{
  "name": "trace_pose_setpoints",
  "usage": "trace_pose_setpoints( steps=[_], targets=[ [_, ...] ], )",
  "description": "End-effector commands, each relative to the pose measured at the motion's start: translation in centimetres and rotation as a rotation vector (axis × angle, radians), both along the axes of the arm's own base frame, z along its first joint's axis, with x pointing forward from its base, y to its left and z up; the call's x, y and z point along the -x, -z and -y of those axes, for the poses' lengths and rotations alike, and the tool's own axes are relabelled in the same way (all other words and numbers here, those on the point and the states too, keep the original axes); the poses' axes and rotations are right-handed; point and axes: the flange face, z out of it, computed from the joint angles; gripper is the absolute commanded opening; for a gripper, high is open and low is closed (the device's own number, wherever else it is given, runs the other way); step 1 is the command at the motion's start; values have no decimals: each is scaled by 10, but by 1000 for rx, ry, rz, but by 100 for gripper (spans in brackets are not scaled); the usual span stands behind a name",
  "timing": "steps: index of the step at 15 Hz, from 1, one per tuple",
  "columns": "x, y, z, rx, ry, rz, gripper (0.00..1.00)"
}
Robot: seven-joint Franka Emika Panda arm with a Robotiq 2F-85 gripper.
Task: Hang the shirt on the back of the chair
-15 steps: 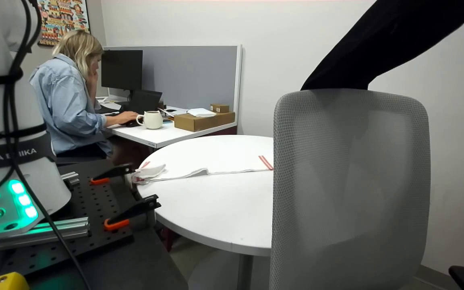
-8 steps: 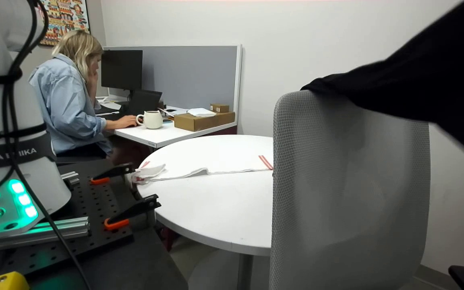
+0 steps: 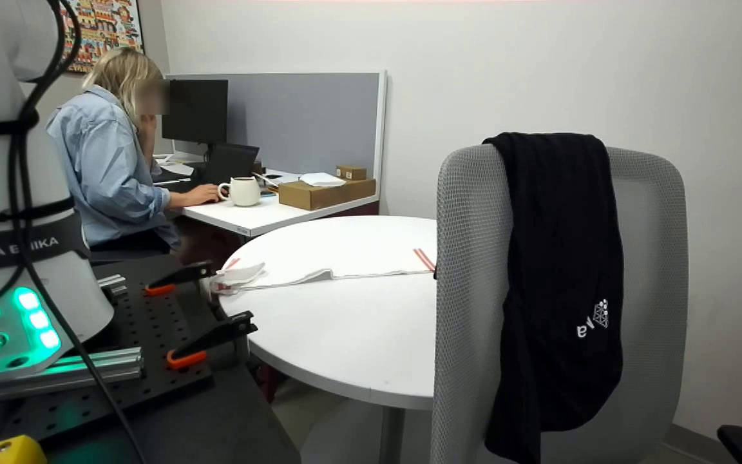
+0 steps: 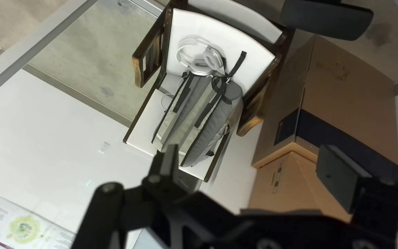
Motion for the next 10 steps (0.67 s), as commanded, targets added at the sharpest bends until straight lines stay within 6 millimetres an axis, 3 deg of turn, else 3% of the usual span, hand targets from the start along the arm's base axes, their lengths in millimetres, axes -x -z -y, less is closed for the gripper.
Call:
trace_pose_setpoints(
  steps=[1,4,10],
  targets=[
    [-4,-2,-42,-10,-50,5,100],
    [-16,29,-97,-37,-118,0,100],
    [-21,125,-234,-124,-324,-99,100]
  ],
)
